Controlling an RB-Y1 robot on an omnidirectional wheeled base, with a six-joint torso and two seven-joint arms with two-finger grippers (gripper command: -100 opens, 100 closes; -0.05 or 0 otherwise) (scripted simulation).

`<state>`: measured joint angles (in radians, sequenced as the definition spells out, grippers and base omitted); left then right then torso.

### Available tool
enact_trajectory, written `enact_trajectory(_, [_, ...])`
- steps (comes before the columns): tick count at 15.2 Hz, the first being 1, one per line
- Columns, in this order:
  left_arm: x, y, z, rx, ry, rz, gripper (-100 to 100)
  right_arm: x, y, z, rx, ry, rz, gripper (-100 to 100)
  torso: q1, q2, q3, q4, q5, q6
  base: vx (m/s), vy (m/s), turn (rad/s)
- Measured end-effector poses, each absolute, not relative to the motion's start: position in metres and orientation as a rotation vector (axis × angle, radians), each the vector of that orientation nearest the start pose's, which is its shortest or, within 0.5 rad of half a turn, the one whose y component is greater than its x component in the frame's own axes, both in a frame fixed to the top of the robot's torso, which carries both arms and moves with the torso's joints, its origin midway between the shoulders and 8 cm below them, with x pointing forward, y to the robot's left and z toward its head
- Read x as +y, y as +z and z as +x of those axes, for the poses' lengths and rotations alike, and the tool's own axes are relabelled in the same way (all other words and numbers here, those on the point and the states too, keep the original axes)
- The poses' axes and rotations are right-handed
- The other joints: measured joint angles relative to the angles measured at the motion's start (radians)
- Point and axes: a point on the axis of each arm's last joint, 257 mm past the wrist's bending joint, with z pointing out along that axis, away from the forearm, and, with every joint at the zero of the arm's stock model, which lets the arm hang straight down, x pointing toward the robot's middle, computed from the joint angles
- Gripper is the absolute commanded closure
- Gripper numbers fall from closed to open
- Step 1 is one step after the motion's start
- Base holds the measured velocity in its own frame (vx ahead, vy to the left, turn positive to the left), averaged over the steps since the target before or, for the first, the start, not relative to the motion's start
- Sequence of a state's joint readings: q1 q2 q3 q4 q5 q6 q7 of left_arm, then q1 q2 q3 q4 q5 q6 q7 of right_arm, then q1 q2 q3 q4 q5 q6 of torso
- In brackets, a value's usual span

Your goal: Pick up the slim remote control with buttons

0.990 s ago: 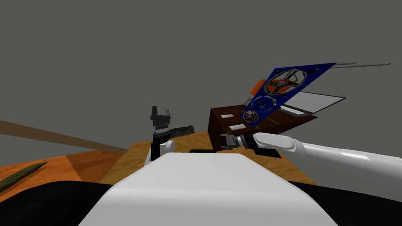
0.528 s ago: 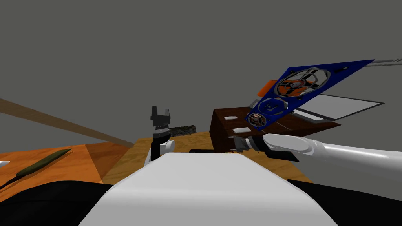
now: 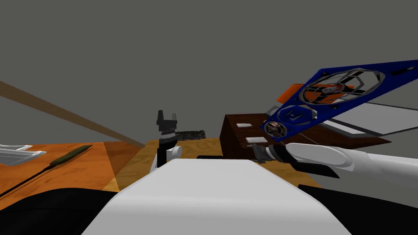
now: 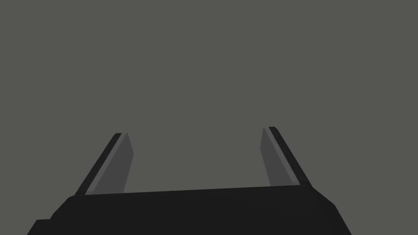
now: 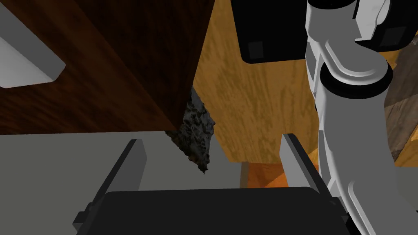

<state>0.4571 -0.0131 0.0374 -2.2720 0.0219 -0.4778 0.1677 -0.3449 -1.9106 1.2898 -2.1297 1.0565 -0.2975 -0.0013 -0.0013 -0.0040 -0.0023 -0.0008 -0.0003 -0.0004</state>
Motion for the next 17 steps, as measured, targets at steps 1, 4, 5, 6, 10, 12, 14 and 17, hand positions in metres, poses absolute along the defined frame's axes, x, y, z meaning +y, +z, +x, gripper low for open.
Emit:
enact_trajectory(1, [0.292,0.031,0.349,0.529,-1.452,-0.731,0,-0.37,-0.301,0.207,2.107,0.151,-1.775,-100,0.0,-0.001,0.0,0.0,0.0,0.0,0.078,-0.025,0.242])
enact_trajectory(4, [0.292,0.031,0.349,0.529,-1.452,-0.731,0,-0.4,-0.297,0.194,2.148,0.081,-1.81,-100,0.0,-0.002,-0.001,0.0,0.0,0.001,0.074,-0.024,0.141])
enact_trajectory(5, [0.292,0.031,0.349,0.529,-1.452,-0.731,0,-0.411,-0.295,0.192,2.16,0.053,-1.824,-100,0.0,-0.002,-0.001,-0.001,0.0,0.0,0.088,-0.025,0.179])
enact_trajectory(6, [0.292,0.031,0.349,0.529,-1.452,-0.731,0,-0.421,-0.295,0.187,2.174,0.035,-1.838,-100,0.0,-0.003,-0.002,-0.001,0.0,0.0,0.062,-0.02,0.068])
enact_trajectory(10, [0.292,0.031,0.349,0.529,-1.452,-0.731,0,-0.445,-0.291,0.168,2.224,-0.01,-1.859,-100,0.0,-0.002,-0.002,-0.001,0.0,0.001,0.077,-0.021,0.138])
enact_trajectory(12, [0.292,0.031,0.349,0.529,-1.452,-0.731,0,-0.459,-0.29,0.158,2.245,-0.037,-1.877,-100,0.0,-0.004,-0.002,-0.001,0.0,0.0,0.083,-0.026,0.128])
enact_trajectory(14, [0.292,0.031,0.349,0.529,-1.452,-0.731,0,-0.468,-0.288,0.148,2.264,-0.051,-1.889,-100,0.0,-0.004,-0.002,-0.001,0.0,0.0,0.095,-0.033,0.166])
enact_trajectory(17, [0.292,0.031,0.349,0.529,-1.452,-0.731,0,-0.485,-0.288,0.128,2.303,-0.071,-1.907,-100,-0.002,-0.005,-0.003,-0.001,-0.001,0.0,0.102,-0.048,0.127])
